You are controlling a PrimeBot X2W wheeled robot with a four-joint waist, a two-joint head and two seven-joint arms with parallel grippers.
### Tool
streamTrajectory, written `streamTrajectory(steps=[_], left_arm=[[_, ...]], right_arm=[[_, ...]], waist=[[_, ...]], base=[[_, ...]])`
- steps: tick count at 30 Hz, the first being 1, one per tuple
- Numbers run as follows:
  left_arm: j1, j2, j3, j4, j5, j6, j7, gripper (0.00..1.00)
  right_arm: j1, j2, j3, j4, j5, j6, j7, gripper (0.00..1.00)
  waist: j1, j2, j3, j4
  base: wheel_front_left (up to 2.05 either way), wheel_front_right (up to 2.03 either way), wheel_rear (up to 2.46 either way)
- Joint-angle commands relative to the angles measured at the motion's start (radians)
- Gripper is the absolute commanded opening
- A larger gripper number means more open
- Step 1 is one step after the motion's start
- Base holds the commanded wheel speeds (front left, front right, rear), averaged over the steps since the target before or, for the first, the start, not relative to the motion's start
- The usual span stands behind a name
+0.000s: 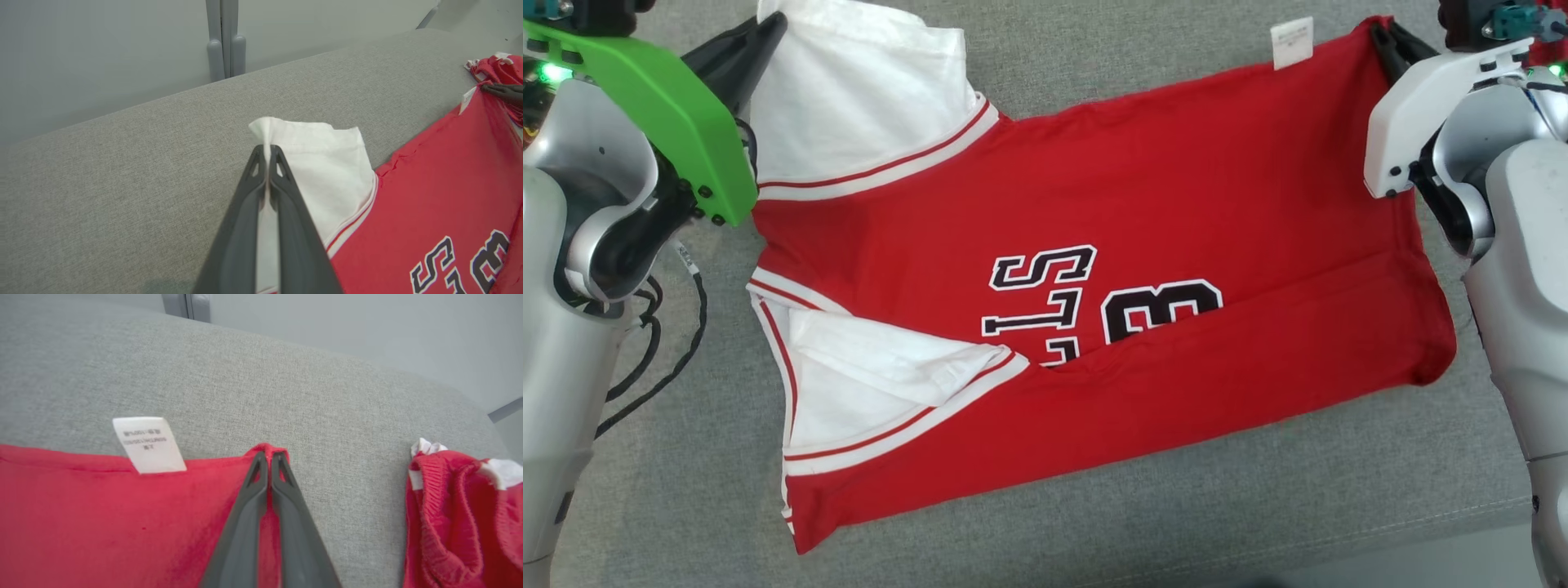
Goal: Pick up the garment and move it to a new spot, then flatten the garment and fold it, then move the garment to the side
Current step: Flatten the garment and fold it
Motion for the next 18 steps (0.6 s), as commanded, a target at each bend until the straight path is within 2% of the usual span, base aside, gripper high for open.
streamTrajectory(steps=[1,4,10,18], left_arm=[[-0.006,0.007,0.009,0.001,0.012,-0.005,-0.024,0.00],[0.024,0.004,0.014,-0.015,0.002,-0.005,-0.061,0.00],[0.148,0.033,0.005,-0.111,-0.002,-0.004,-0.129,0.00],[0.434,0.058,0.029,-0.321,-0.012,0.067,-0.237,0.00]], right_arm=[[-0.004,0.001,-0.012,-0.001,-0.020,-0.002,-0.030,0.00],[0.021,0.020,-0.025,-0.002,-0.029,-0.002,-0.081,0.00],[0.119,0.035,-0.058,-0.042,-0.034,-0.002,-0.157,0.00],[0.334,0.056,-0.125,-0.197,-0.012,-0.002,-0.194,0.00]], waist=[[-0.0001,0.0000,-0.017,-0.004],[-0.0001,0.0000,-0.037,-0.004],[-0.0001,0.0000,-0.081,0.003],[-0.0001,0.0000,-0.137,0.025]], base=[[0.00,0.00,0.00],[0.00,0.00,0.00],[0.00,0.00,0.00],[0.00,0.00,0.00]])
